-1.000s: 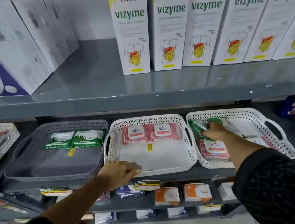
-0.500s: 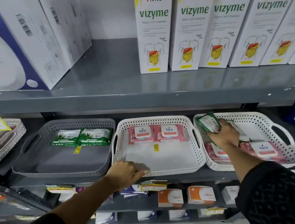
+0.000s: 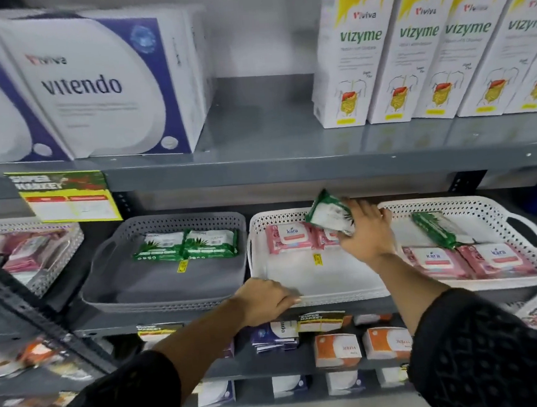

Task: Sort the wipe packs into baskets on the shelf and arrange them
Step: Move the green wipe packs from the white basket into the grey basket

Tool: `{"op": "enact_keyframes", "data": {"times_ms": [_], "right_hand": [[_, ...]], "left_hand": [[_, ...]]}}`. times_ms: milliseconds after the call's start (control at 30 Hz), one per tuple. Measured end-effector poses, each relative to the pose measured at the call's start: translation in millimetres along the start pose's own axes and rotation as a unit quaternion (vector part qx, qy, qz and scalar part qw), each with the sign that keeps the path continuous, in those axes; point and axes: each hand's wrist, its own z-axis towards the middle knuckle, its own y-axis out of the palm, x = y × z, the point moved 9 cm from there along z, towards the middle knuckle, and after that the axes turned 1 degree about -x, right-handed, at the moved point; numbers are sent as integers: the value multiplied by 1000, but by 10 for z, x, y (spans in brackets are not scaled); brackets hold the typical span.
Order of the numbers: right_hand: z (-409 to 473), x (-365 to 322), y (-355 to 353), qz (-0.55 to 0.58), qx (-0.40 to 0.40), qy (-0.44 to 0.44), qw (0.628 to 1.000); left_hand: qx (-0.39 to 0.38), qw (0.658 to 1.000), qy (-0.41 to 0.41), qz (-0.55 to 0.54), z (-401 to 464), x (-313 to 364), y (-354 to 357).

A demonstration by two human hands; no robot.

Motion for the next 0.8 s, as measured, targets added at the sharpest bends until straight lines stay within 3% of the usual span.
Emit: {"op": "enact_keyframes", "data": {"times_ms": [200,367,500,633,800], "right_hand": [[-107,-878,357,30,-28,-46,998],[-86,-1703,601,54,-28,-104,993],[32,-2385,717,62,-23,-144,987],[62,-3077,1038,67,-99,-198,973],[-33,-3642,1440,71,-195,-208,956]], "left_hand": [[90,996,-2,11,-684,-586,23],[140,979,-147,10,-1527,-1455,84],[186,959,-204,67,-2150,-1976,36],[182,943,-267,85,-2519,-2322,38],[100,950,-291,42,-2495,-2431,218]]}}
